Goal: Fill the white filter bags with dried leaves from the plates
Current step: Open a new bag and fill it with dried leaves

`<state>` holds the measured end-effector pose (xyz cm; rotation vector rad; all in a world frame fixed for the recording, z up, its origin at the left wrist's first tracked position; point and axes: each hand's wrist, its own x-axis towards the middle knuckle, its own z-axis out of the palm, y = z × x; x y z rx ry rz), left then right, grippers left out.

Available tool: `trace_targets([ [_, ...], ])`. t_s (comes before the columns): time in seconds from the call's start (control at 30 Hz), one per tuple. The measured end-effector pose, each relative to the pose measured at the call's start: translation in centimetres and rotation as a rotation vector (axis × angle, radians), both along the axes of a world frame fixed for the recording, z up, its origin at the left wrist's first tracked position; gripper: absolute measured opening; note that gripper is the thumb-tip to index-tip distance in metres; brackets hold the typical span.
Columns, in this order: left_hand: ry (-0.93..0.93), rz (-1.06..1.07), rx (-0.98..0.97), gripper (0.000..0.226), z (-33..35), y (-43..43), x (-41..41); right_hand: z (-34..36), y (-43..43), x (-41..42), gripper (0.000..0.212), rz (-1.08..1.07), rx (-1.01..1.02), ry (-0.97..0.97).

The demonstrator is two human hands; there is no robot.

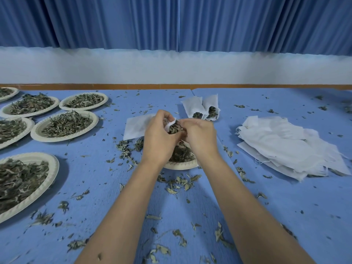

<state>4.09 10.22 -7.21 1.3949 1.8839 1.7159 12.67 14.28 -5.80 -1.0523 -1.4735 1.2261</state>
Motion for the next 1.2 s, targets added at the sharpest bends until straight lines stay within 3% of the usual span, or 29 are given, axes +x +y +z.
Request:
trace_targets([
  [0.13,-0.017,0.03,0.025,0.032,-0.2,0.0,-0.2,0.3,0.1,-0.1,0.022,0.01,-0.097,0.107],
  [0.43,-0.092,0.014,0.018,0.026,-0.2,-0.2,-0.7,1.1,0.9,1.2,0.024,0.142,-0.194,0.134],
  [0.5,-0.153,-0.035,0.024,0.025,0.1,-0.2,-0.8,0.9,1.1,1.6,0.019,0.091,-0.132,0.143],
  [0.57,-0.209,-0.077,0.041,0.025,0.4,-0.3,-0.8,0.4,1.7,2.0,0.018,0.007,0.011,0.0],
  [0.77,-0.291,-0.197,0.042,0.023,0.9,-0.8,-0.8,-0.2,2.2,2.3,0.013,0.07,0.219,-0.22],
  [0.9,-0.319,-0.18,0.06,0.024,1.0,-0.8,-1.2,0.2,2.2,2.3,0.017,0.155,0.14,-0.174],
  [1.07,-0.317,-0.209,0.04,0.022,1.0,-0.9,-1.2,0.0,1.8,2.1,0.019,0.069,0.306,-0.257],
  [1.2,-0.316,-0.153,0.038,0.024,1.1,-0.7,-1.1,0.2,1.6,1.9,0.013,-0.001,0.305,-0.232],
])
